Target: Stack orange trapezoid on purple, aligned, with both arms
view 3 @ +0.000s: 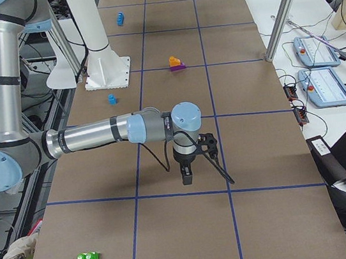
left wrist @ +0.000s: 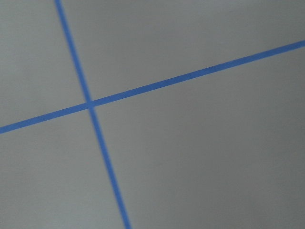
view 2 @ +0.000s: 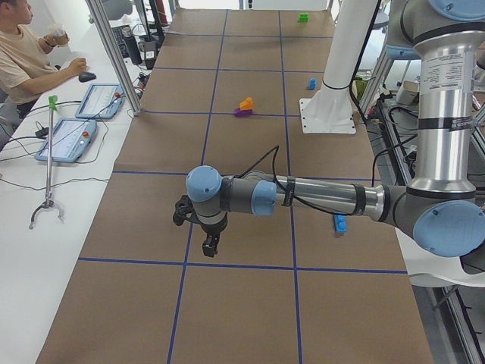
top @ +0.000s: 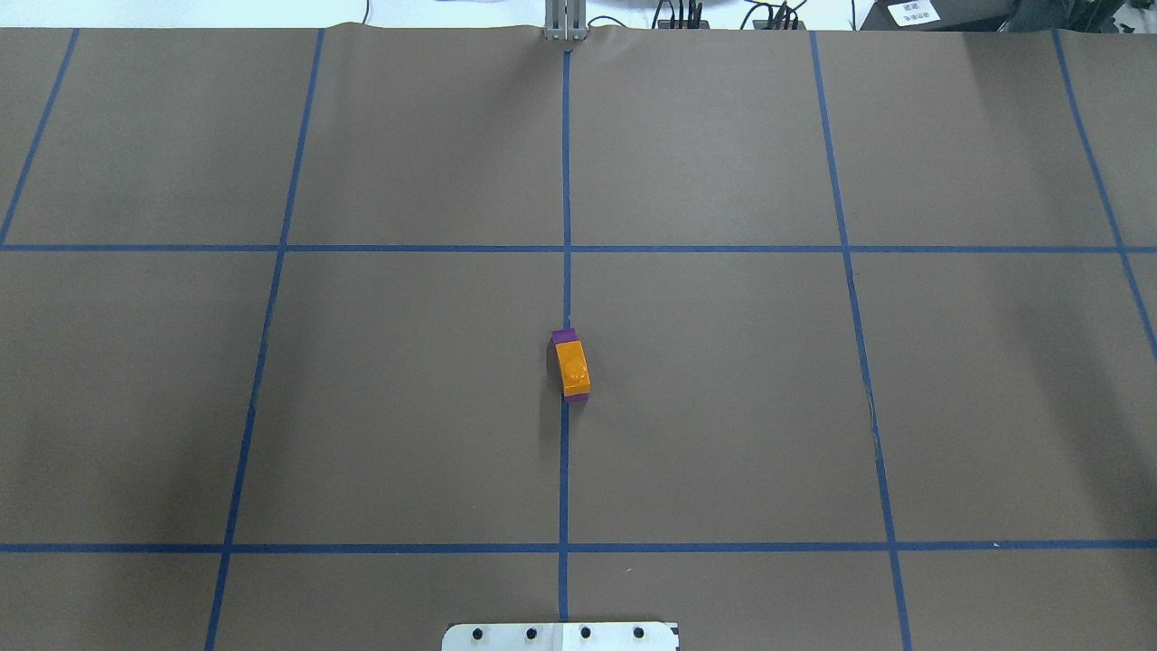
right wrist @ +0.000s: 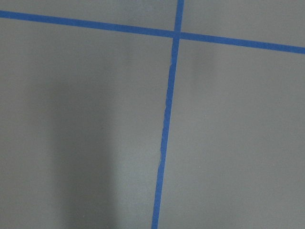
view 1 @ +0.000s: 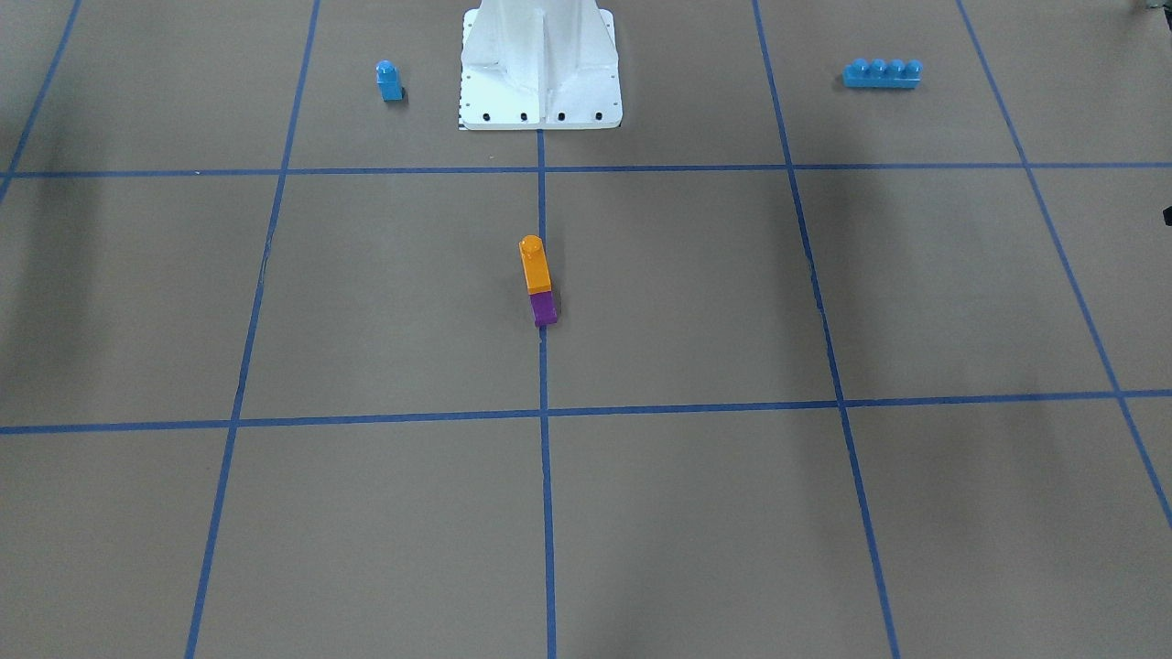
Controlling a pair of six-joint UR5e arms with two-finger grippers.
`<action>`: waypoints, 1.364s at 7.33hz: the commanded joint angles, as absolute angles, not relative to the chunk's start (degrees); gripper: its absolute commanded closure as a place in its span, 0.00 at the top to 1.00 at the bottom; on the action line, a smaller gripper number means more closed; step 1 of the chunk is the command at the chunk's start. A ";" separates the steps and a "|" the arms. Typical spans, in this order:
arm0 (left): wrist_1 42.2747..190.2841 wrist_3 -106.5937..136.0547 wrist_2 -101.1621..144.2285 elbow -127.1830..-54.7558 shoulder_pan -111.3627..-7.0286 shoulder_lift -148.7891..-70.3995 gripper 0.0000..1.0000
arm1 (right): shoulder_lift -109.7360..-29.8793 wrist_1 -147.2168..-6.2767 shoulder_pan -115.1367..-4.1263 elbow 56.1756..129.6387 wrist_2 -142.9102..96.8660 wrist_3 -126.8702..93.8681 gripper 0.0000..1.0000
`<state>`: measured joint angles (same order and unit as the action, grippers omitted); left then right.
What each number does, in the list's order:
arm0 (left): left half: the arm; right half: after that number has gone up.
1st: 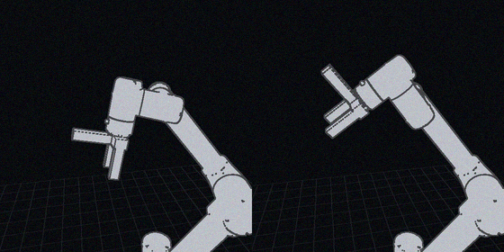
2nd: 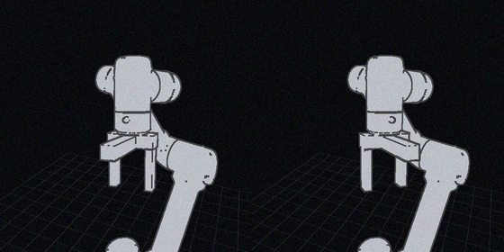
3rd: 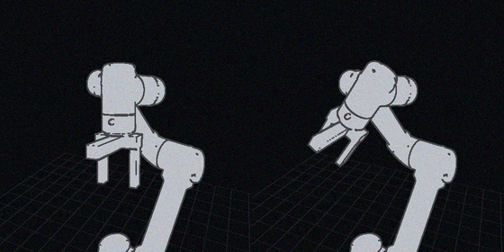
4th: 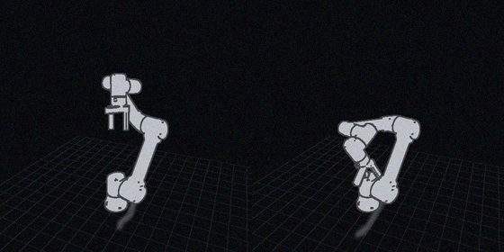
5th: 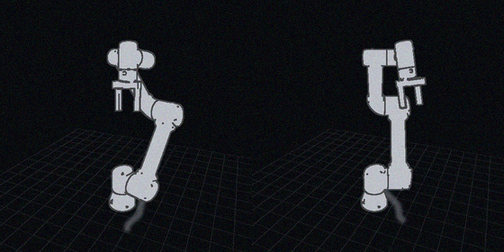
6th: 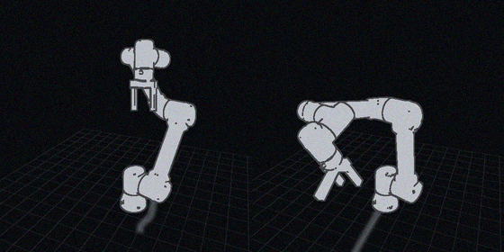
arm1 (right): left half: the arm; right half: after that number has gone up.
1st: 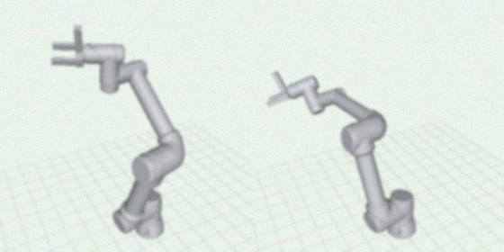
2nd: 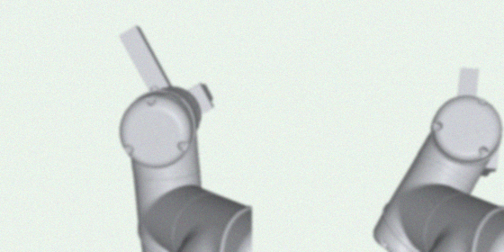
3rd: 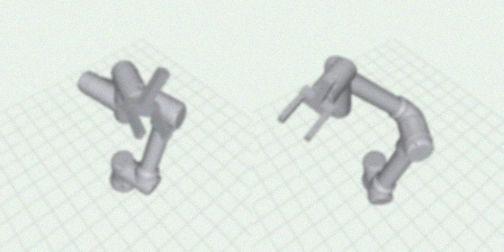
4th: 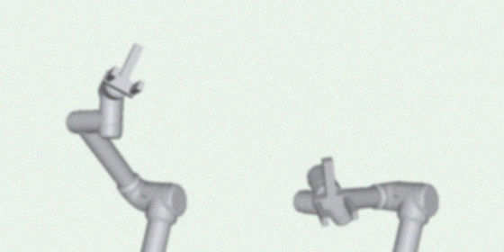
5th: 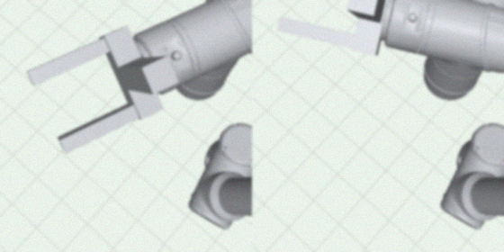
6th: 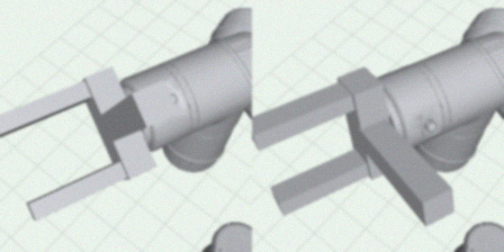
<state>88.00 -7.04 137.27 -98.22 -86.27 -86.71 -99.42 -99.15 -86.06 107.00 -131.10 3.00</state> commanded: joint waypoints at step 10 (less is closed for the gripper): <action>88.24 -6.50 137.46 -96.68 -86.48 -86.66 1.00 | -99.67 -96.33 -87.01 105.56 -133.07 2.90 1.00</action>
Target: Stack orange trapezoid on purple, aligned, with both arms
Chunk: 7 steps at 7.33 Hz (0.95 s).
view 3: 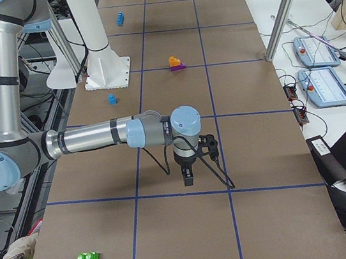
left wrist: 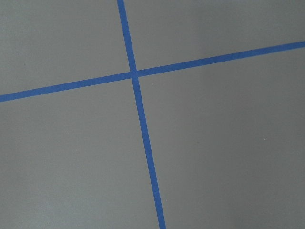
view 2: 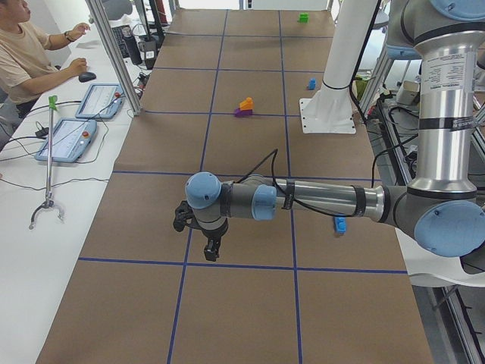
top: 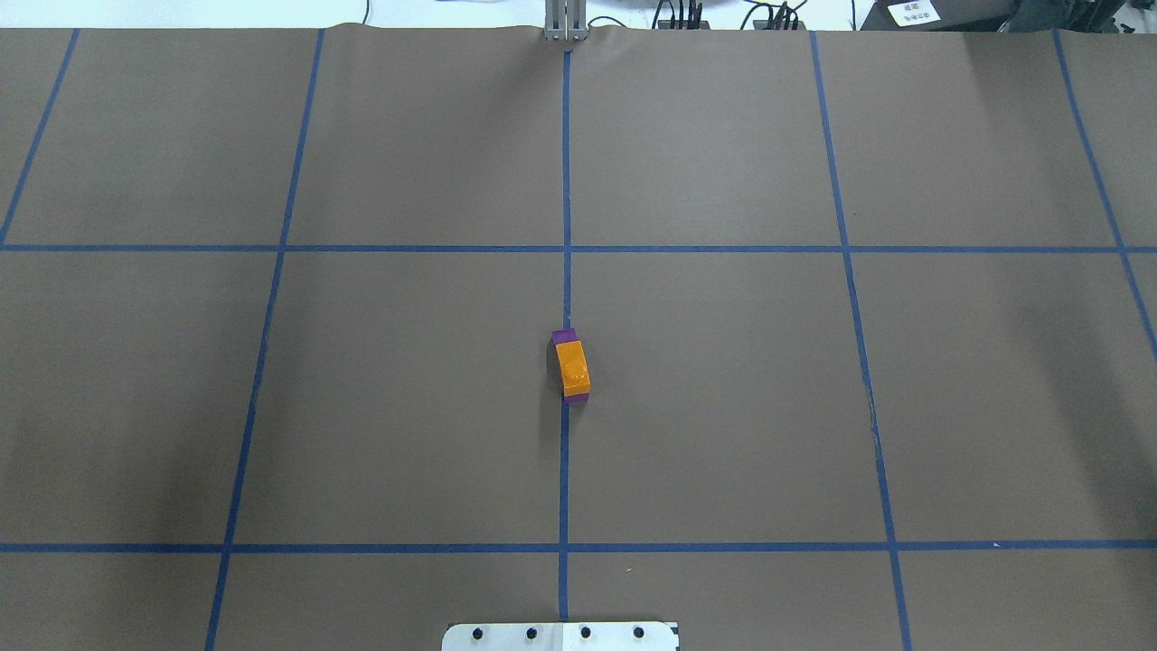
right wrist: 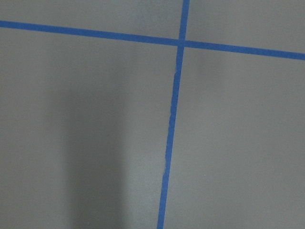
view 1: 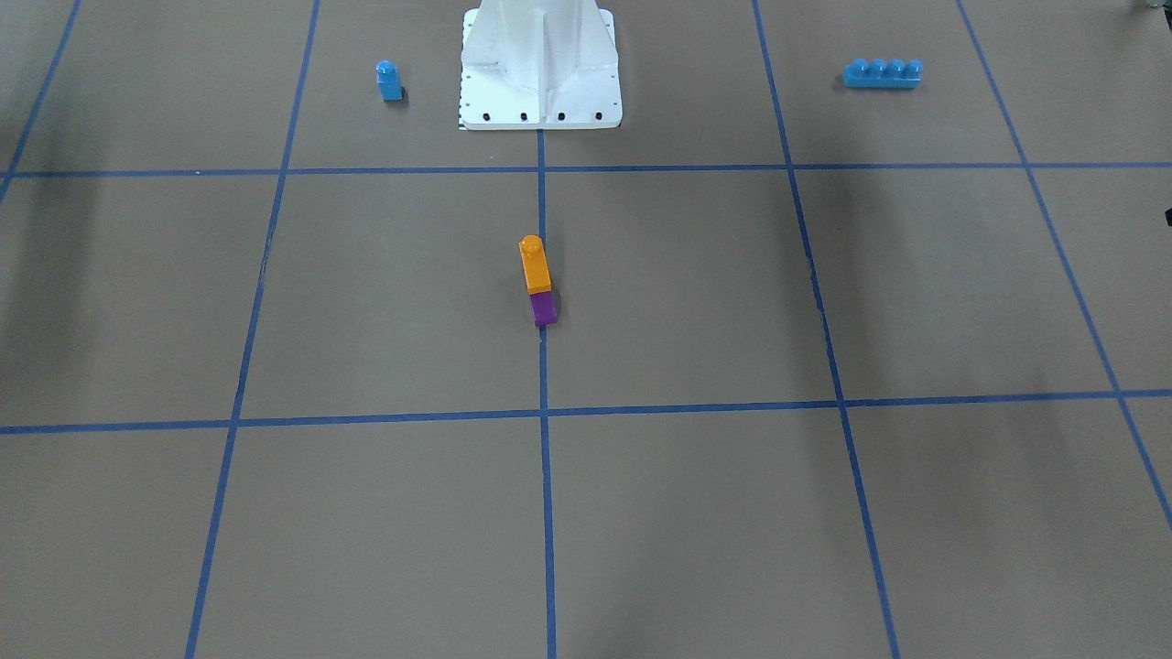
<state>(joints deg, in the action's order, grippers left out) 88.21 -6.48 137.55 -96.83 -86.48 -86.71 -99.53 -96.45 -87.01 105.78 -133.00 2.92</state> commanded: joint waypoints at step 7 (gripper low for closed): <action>88.15 -4.04 137.20 -96.68 -86.48 -87.54 1.00 | -99.84 -96.24 -87.01 105.03 -132.45 2.99 1.00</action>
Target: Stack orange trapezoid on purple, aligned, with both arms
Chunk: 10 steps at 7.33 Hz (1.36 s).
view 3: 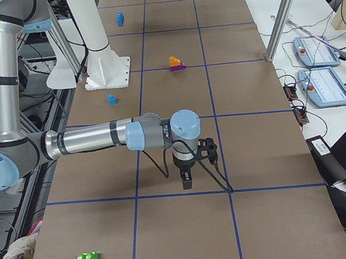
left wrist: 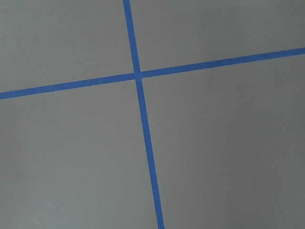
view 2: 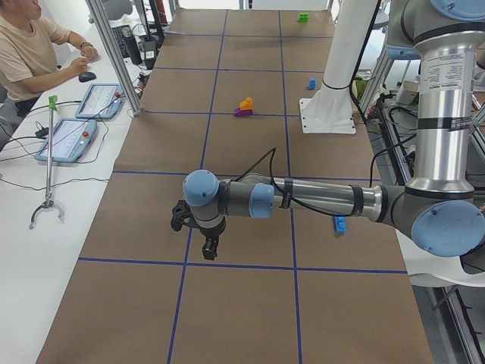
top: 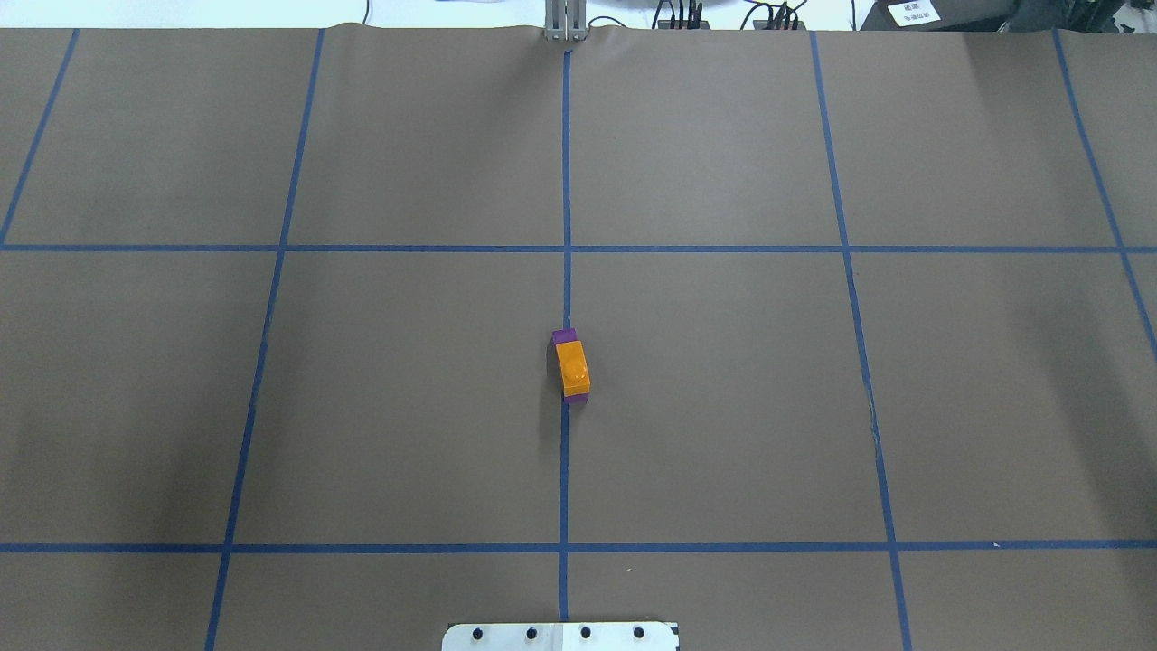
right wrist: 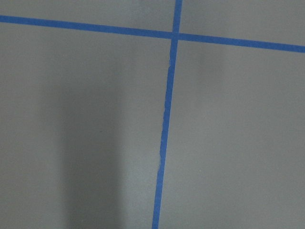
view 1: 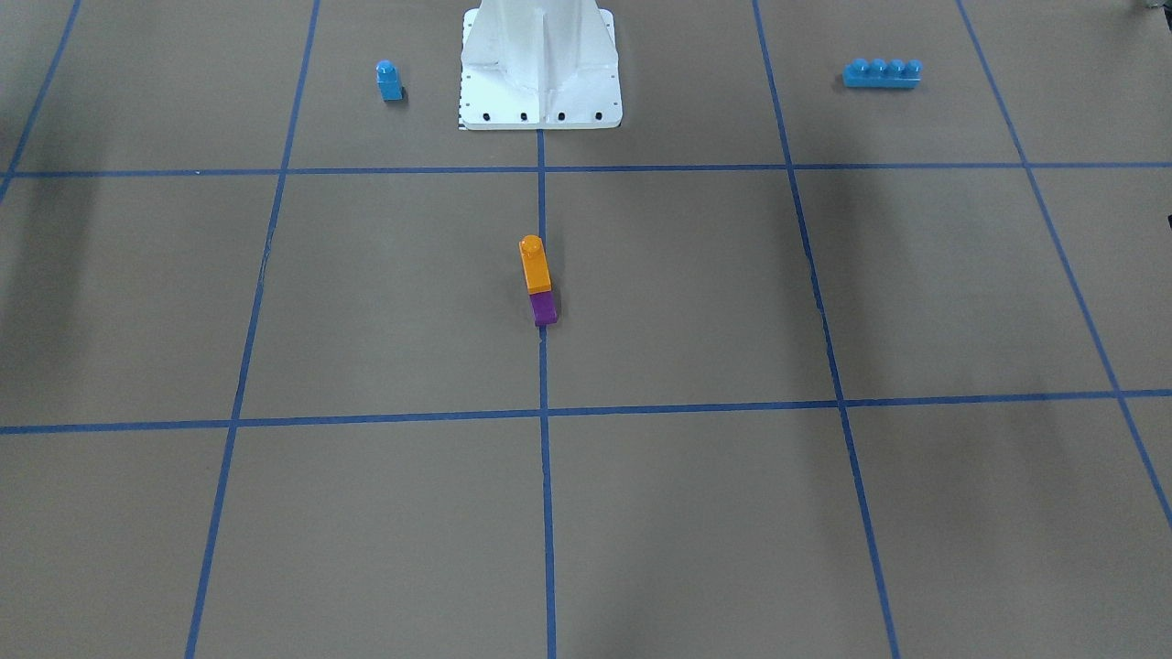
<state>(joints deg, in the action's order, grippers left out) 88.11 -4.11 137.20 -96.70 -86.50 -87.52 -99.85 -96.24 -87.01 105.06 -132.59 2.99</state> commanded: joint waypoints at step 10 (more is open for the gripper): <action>88.24 -4.13 137.20 -96.59 -86.57 -86.66 1.00 | -100.28 -96.24 -87.28 106.70 -132.54 2.64 1.00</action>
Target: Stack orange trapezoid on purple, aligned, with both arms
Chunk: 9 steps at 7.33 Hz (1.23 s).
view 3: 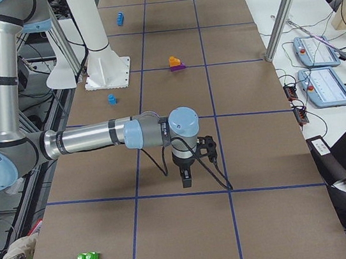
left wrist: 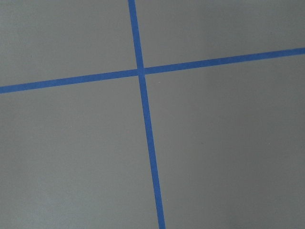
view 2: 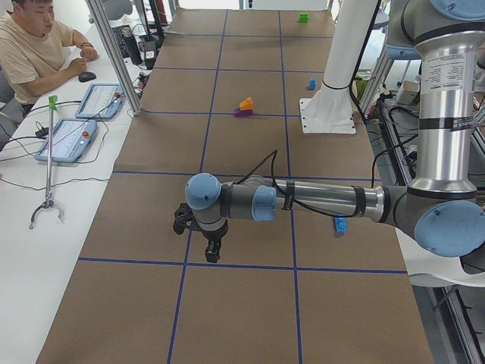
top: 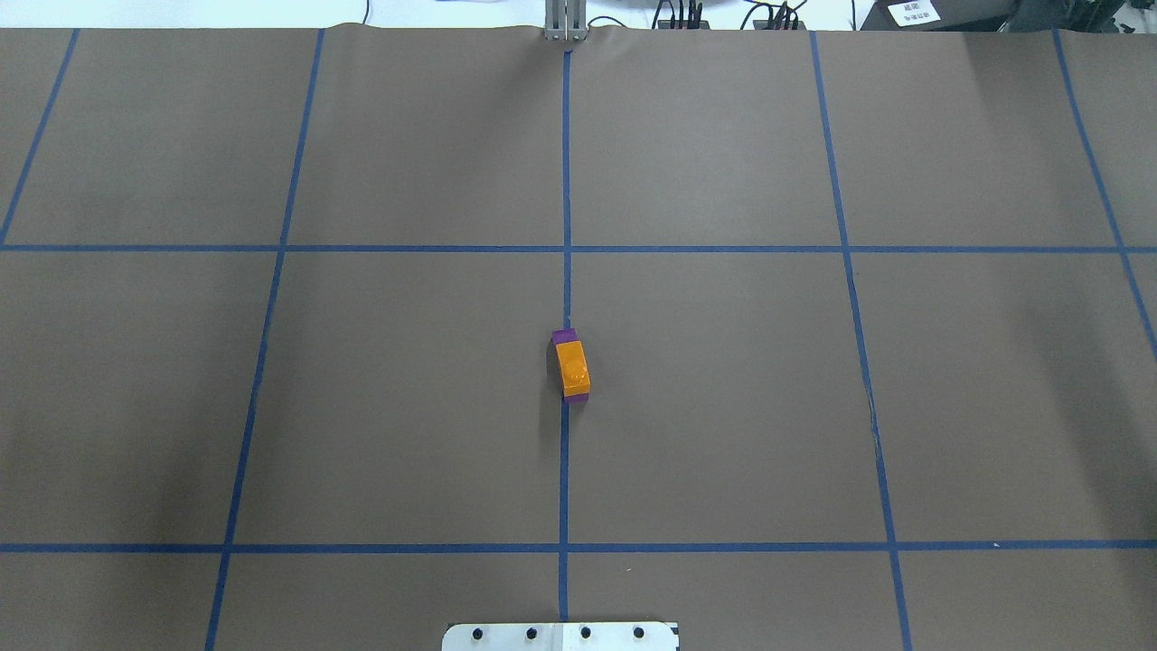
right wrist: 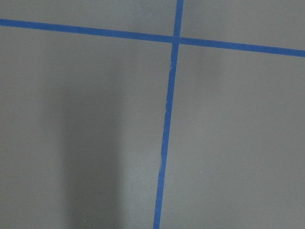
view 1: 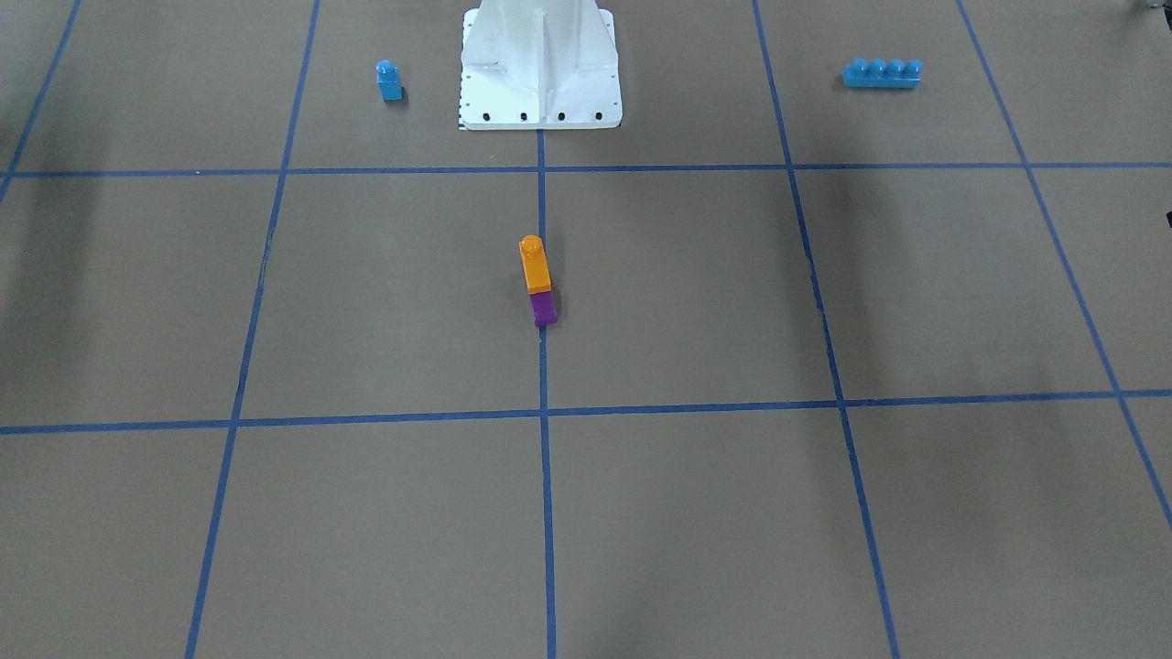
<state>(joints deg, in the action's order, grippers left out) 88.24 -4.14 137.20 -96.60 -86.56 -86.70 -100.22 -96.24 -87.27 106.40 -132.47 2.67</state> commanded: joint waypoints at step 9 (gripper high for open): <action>88.24 -4.13 137.20 -96.86 -86.57 -86.66 1.00 | -99.41 -96.33 -87.19 106.17 -132.54 2.64 1.00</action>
<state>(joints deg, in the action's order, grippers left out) 88.24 -4.16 137.20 -97.04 -86.56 -86.76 -99.63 -96.33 -87.26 106.29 -132.58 2.60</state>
